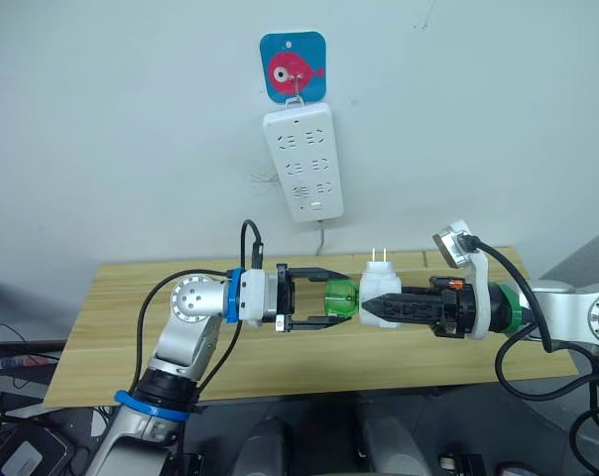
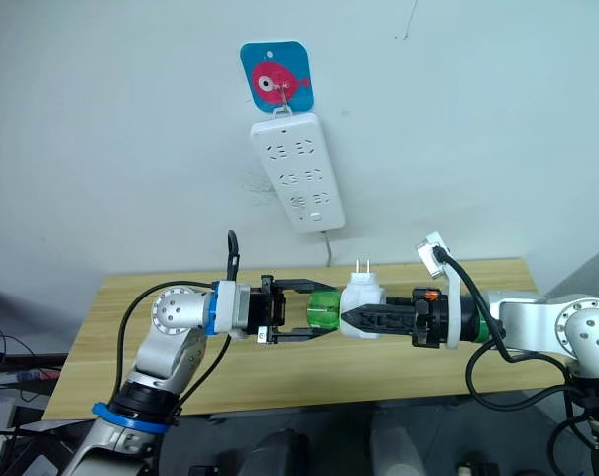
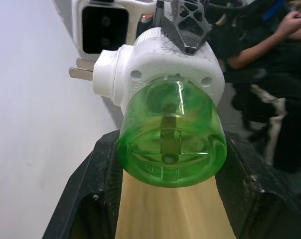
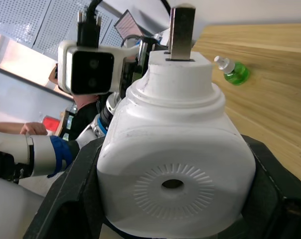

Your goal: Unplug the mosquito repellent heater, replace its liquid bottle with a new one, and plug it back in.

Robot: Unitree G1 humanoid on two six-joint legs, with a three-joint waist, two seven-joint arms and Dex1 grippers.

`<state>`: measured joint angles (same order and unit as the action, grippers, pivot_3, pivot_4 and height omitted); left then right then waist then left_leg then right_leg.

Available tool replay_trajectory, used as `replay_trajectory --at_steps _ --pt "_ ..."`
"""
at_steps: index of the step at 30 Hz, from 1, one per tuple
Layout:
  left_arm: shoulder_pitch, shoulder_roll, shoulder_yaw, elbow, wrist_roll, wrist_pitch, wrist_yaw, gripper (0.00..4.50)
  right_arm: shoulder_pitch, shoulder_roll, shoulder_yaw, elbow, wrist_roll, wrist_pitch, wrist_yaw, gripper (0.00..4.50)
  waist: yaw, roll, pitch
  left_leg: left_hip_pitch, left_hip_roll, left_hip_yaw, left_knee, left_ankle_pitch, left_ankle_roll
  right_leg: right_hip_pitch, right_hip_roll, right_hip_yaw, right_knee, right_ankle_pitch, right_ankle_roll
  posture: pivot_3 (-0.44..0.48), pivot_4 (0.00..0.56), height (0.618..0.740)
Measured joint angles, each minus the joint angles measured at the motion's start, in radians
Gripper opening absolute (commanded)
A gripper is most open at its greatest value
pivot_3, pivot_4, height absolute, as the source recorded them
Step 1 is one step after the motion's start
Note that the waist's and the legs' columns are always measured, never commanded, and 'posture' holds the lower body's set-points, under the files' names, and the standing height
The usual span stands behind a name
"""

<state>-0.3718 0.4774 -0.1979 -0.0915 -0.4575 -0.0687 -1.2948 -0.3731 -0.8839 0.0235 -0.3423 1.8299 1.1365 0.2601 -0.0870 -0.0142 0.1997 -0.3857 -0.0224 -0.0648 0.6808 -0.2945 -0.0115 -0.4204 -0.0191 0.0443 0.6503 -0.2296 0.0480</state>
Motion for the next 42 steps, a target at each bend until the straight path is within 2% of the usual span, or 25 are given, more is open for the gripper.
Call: replay_trajectory --at_steps 3,4,5,7,9,12,13,17,18,20,25,27,31,36,40,41,42 --pt "-0.070 0.125 -0.032 -0.102 -0.165 0.434 0.030 2.26 0.006 -0.001 0.000 -0.015 -0.020 0.009 0.028 3.03 -0.003 0.000 0.000 0.000 0.000 -0.001 0.000 0.000 0.000 0.000 0.002 -0.001 0.001 0.000 0.000 -0.159 0.165 0.740" --pt "-0.115 0.163 -0.042 -0.113 -0.249 0.616 0.040 2.26 0.007 -0.001 0.001 -0.024 -0.035 0.009 0.041 3.03 -0.002 0.000 0.000 0.000 0.000 -0.002 0.000 0.000 0.000 0.000 0.002 -0.002 0.001 0.000 0.001 -0.159 0.163 0.740" --pt "-0.143 0.184 -0.047 -0.114 -0.291 0.709 0.042 2.26 0.007 -0.001 0.003 -0.032 -0.041 0.009 0.046 3.03 -0.002 0.000 0.000 0.000 0.000 -0.002 0.000 0.000 0.000 0.000 0.003 -0.002 0.001 0.000 0.001 -0.159 0.163 0.740" --pt "-0.233 0.230 -0.053 -0.101 -0.436 1.011 0.045 2.26 0.008 -0.001 0.004 -0.052 -0.050 0.010 0.072 3.03 -0.004 0.000 0.000 0.000 0.000 -0.002 0.000 0.000 0.000 0.000 0.003 -0.002 0.001 -0.001 0.001 -0.159 0.163 0.740" --pt "-0.273 0.235 -0.046 -0.081 -0.505 1.156 0.059 2.26 0.008 -0.001 0.003 -0.058 -0.052 0.009 0.088 3.03 -0.005 0.000 0.000 0.001 0.000 -0.001 0.000 0.000 0.000 0.000 0.003 -0.001 0.001 -0.001 0.001 -0.159 0.163 0.740" --pt "-0.269 0.226 -0.041 -0.068 -0.527 1.210 0.066 2.26 0.012 -0.001 0.003 -0.064 -0.057 0.008 0.088 3.03 -0.005 0.000 0.000 0.001 0.000 -0.001 0.000 0.000 0.000 -0.001 0.003 -0.001 0.002 0.000 0.000 -0.159 0.163 0.740" --pt "-0.258 0.223 -0.039 -0.072 -0.516 1.185 0.065 2.26 0.013 -0.001 0.003 -0.064 -0.057 0.006 0.084 3.03 -0.005 0.000 0.000 0.001 0.000 -0.001 0.000 0.000 0.000 -0.001 0.002 -0.001 0.002 0.000 0.000 -0.166 0.169 0.740" --pt "-0.175 0.222 -0.032 -0.117 -0.393 0.981 0.045 3.58 0.034 -0.013 0.002 -0.041 -0.052 0.007 0.054 3.03 -0.001 0.000 0.000 0.001 0.000 -0.001 0.000 0.000 0.000 -0.001 -0.001 0.000 0.001 0.000 0.000 -0.162 0.170 0.740" --pt "-0.155 0.223 -0.030 -0.121 -0.365 0.936 0.041 3.76 0.040 -0.016 0.001 -0.034 -0.051 0.007 0.047 3.03 -0.001 0.000 0.000 0.001 0.000 0.000 0.000 0.000 0.000 -0.001 -0.001 0.001 0.000 0.000 0.000 -0.162 0.170 0.740" --pt "-0.075 0.213 -0.029 -0.132 -0.255 0.740 0.025 4.35 0.041 -0.017 -0.001 -0.017 -0.048 0.006 0.031 3.03 0.000 0.000 0.000 0.001 0.000 0.002 -0.001 0.000 0.000 -0.001 -0.002 0.002 0.000 0.000 0.000 -0.160 0.170 0.740" --pt "0.076 0.152 -0.021 -0.064 -0.037 0.285 -0.006 4.38 0.042 -0.019 -0.002 -0.006 -0.045 0.007 0.022 3.03 0.005 0.000 0.000 0.001 0.000 0.002 0.000 0.000 0.000 0.000 -0.003 0.003 -0.001 0.000 -0.001 -0.159 0.170 0.740" --pt "0.097 0.103 0.001 -0.011 0.030 0.107 0.003 4.38 0.042 -0.019 -0.002 -0.006 -0.045 0.006 0.021 3.03 0.008 0.000 0.000 0.001 0.000 0.003 0.000 0.000 0.000 0.000 -0.003 0.002 -0.002 0.000 -0.001 -0.159 0.170 0.740" --pt "0.100 -0.004 0.041 0.070 0.088 -0.174 0.037 4.38 0.042 -0.019 -0.002 -0.006 -0.044 0.006 0.018 3.03 0.014 0.000 0.000 0.001 0.000 0.004 0.000 0.000 0.000 0.000 -0.004 0.003 -0.003 0.001 -0.001 -0.154 0.168 0.740" --pt "0.069 -0.064 0.043 0.099 0.095 -0.347 0.029 4.38 0.041 -0.018 -0.002 -0.006 -0.041 0.006 0.016 3.03 0.013 0.000 0.000 0.001 0.000 0.004 0.000 0.000 0.000 0.000 -0.003 0.002 -0.002 0.001 -0.001 -0.151 0.166 0.740" --pt "0.060 -0.072 0.006 0.099 0.102 -0.379 0.005 4.38 0.041 -0.015 -0.002 -0.006 -0.040 0.006 0.011 3.03 0.011 0.000 0.000 0.001 0.000 0.004 0.000 0.000 0.000 0.000 -0.003 0.002 -0.001 0.001 -0.001 -0.151 0.166 0.740" --pt "0.060 -0.076 0.003 0.098 0.102 -0.378 0.000 4.00 0.041 -0.014 -0.002 -0.006 -0.039 0.006 0.008 3.03 0.009 0.000 0.000 0.001 0.000 0.004 0.000 0.000 0.000 0.000 -0.002 0.002 -0.001 0.001 -0.001 -0.151 0.166 0.740" --pt "0.057 -0.076 0.000 0.098 0.101 -0.374 -0.003 3.82 0.040 -0.014 -0.002 -0.006 -0.039 0.006 0.004 3.03 0.008 0.000 0.000 0.001 0.000 0.004 0.000 0.000 0.000 0.000 -0.002 0.002 -0.001 0.001 -0.001 -0.160 0.168 0.740"
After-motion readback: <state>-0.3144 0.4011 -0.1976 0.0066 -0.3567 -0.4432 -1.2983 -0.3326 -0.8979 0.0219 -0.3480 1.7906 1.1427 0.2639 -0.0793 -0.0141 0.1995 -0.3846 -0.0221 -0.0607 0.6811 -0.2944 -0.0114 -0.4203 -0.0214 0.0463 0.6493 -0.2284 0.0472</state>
